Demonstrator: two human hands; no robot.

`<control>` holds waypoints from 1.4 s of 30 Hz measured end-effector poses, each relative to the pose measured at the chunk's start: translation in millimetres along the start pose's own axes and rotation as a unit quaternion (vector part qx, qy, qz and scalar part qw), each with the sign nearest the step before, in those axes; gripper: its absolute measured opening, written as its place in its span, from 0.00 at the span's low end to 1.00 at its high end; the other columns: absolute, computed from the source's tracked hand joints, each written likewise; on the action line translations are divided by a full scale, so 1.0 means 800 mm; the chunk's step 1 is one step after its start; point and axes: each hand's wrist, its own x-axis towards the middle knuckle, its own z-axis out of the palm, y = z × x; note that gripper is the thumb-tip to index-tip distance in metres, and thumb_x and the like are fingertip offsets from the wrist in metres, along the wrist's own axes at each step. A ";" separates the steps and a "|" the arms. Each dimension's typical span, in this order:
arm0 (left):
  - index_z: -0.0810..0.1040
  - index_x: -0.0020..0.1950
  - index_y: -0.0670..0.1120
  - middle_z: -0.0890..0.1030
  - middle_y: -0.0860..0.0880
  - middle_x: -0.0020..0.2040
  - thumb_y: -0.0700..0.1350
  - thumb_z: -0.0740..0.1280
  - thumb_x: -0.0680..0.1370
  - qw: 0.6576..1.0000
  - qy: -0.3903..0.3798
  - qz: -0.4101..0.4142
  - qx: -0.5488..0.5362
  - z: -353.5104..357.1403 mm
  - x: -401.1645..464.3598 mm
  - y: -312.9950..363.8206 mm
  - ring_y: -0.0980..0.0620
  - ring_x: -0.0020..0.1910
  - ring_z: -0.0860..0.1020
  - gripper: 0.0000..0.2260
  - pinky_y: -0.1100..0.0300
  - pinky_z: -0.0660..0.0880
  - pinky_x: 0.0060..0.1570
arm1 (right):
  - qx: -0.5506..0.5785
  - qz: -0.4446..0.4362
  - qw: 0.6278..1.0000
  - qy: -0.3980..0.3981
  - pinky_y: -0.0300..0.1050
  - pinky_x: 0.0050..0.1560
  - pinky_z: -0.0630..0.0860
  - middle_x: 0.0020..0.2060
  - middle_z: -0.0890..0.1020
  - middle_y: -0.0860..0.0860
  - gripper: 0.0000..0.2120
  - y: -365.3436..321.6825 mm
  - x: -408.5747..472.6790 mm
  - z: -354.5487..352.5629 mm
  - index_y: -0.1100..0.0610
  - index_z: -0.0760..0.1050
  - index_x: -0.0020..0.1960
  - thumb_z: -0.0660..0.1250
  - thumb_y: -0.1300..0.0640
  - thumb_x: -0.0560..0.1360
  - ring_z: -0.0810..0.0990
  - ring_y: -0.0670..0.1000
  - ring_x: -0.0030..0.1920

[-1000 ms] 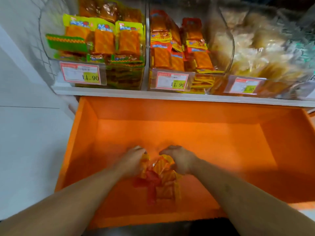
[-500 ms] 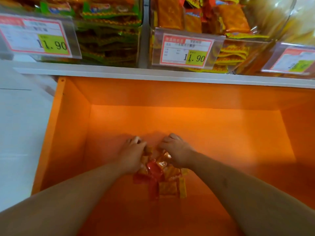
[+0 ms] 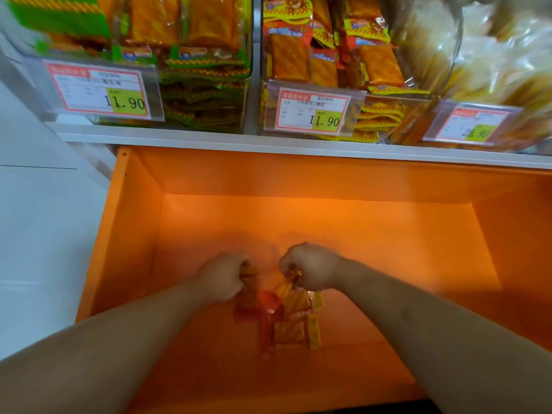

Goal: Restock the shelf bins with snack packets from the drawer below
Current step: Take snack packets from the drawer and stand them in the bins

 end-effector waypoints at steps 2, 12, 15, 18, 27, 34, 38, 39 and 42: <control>0.78 0.41 0.51 0.80 0.52 0.39 0.42 0.80 0.68 0.995 0.013 -0.004 -0.103 -0.023 -0.007 0.010 0.51 0.41 0.78 0.12 0.57 0.72 0.40 | 0.034 0.013 0.999 0.014 0.47 0.49 0.79 0.54 0.84 0.50 0.14 -0.006 -0.014 -0.023 0.51 0.83 0.55 0.79 0.61 0.71 0.82 0.53 0.55; 0.86 0.50 0.47 0.85 0.48 0.40 0.47 0.77 0.76 0.915 0.083 -0.007 -0.395 -0.189 -0.115 0.136 0.51 0.37 0.81 0.06 0.60 0.75 0.34 | 0.202 0.039 0.949 0.238 0.40 0.33 0.72 0.35 0.80 0.45 0.20 -0.091 -0.158 -0.180 0.52 0.81 0.51 0.84 0.63 0.64 0.76 0.41 0.33; 0.86 0.53 0.46 0.87 0.47 0.45 0.49 0.74 0.79 0.902 0.084 0.015 -0.423 -0.226 -0.168 0.175 0.52 0.40 0.82 0.08 0.56 0.76 0.39 | 0.295 0.003 0.903 0.312 0.55 0.39 0.79 0.39 0.85 0.57 0.21 -0.122 -0.212 -0.206 0.55 0.77 0.51 0.83 0.66 0.65 0.84 0.53 0.37; 0.86 0.54 0.45 0.87 0.42 0.50 0.53 0.73 0.79 0.888 0.067 0.034 -0.454 -0.251 -0.219 0.202 0.49 0.42 0.82 0.12 0.56 0.74 0.42 | 0.297 -0.018 0.871 0.391 0.56 0.38 0.78 0.42 0.85 0.58 0.17 -0.149 -0.251 -0.213 0.53 0.77 0.49 0.83 0.61 0.67 0.83 0.61 0.40; 0.84 0.60 0.49 0.88 0.48 0.50 0.32 0.78 0.72 0.901 0.137 0.118 -0.394 -0.266 -0.285 0.225 0.50 0.51 0.86 0.20 0.64 0.81 0.45 | 0.220 0.000 0.832 0.510 0.50 0.46 0.76 0.44 0.79 0.49 0.19 -0.180 -0.268 -0.208 0.52 0.74 0.45 0.84 0.52 0.66 0.78 0.50 0.46; 0.84 0.59 0.50 0.87 0.48 0.52 0.31 0.80 0.69 0.902 0.177 0.142 -0.368 -0.288 -0.255 0.219 0.50 0.53 0.86 0.23 0.52 0.83 0.56 | 0.416 -0.099 0.836 0.344 0.57 0.48 0.85 0.45 0.87 0.54 0.15 -0.175 -0.275 -0.237 0.52 0.83 0.55 0.80 0.64 0.72 0.86 0.55 0.43; 0.80 0.57 0.57 0.84 0.56 0.50 0.44 0.83 0.68 0.902 0.334 0.137 -0.237 -0.293 -0.240 0.219 0.60 0.51 0.83 0.22 0.60 0.81 0.55 | 0.370 -0.079 0.819 0.432 0.58 0.41 0.82 0.37 0.86 0.54 0.11 -0.179 -0.267 -0.249 0.54 0.84 0.45 0.80 0.67 0.70 0.84 0.59 0.38; 0.79 0.57 0.58 0.83 0.56 0.49 0.48 0.83 0.69 0.897 0.367 0.125 -0.213 -0.293 -0.239 0.220 0.60 0.50 0.82 0.21 0.61 0.79 0.52 | 0.359 -0.075 0.811 0.456 0.56 0.40 0.81 0.37 0.85 0.53 0.11 -0.178 -0.264 -0.250 0.54 0.83 0.45 0.80 0.66 0.70 0.84 0.57 0.38; 0.79 0.58 0.57 0.85 0.51 0.46 0.54 0.75 0.76 0.891 0.313 0.069 -0.321 -0.300 -0.244 0.227 0.53 0.45 0.85 0.12 0.54 0.83 0.48 | 0.279 -0.099 0.797 0.526 0.47 0.44 0.81 0.43 0.85 0.46 0.12 -0.177 -0.257 -0.247 0.49 0.83 0.48 0.79 0.64 0.72 0.84 0.47 0.44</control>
